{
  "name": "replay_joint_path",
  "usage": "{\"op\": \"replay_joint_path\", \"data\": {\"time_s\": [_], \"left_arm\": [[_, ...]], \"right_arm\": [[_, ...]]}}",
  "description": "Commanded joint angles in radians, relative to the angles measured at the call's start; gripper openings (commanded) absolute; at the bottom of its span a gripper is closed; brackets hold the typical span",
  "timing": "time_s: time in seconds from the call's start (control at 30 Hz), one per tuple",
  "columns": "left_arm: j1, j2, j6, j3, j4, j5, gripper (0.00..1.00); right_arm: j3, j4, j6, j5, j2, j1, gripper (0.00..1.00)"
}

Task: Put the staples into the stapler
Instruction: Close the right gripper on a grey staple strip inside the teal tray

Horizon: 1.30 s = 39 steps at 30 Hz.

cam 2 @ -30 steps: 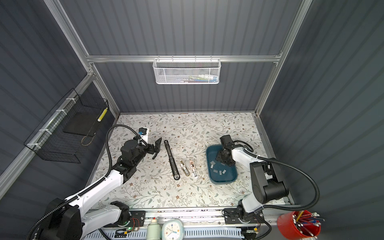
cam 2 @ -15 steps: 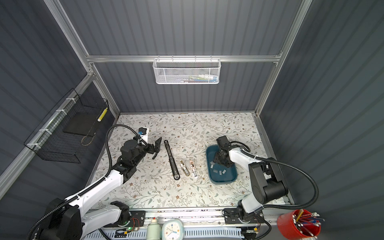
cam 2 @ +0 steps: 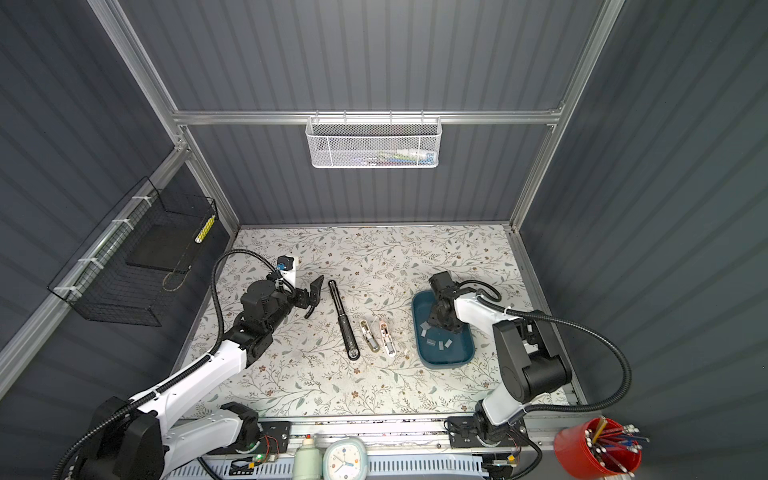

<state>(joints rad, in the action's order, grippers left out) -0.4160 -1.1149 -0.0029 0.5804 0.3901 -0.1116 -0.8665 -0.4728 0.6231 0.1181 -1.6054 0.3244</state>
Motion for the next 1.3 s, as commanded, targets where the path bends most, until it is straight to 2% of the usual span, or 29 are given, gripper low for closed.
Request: {"op": "replay_joint_path", "data": {"time_s": [0.0, 0.13, 0.4, 0.83, 1.1, 1.27], "left_arm": [[0.003, 0.007, 0.015, -0.004, 0.018, 0.011, 0.99], [0.003, 0.01, 0.015, -0.007, 0.019, 0.01, 1.0], [0.003, 0.013, 0.012, -0.01, 0.02, 0.015, 0.99], [0.003, 0.015, 0.011, -0.011, 0.018, 0.022, 0.99], [0.003, 0.015, 0.009, -0.011, 0.017, 0.03, 0.99], [0.003, 0.035, -0.004, -0.014, -0.006, 0.061, 0.99]], "right_arm": [[-0.02, -0.015, 0.0, 0.022, -0.02, 0.006, 0.43], [-0.016, -0.017, 0.006, 0.029, -0.027, 0.011, 0.37], [-0.009, -0.029, 0.004, 0.056, -0.031, 0.018, 0.32], [-0.016, -0.033, -0.013, 0.064, -0.041, 0.018, 0.16], [-0.021, -0.023, -0.024, 0.059, -0.041, 0.019, 0.11], [-0.026, -0.007, -0.026, 0.076, 0.011, 0.028, 0.1]]}}
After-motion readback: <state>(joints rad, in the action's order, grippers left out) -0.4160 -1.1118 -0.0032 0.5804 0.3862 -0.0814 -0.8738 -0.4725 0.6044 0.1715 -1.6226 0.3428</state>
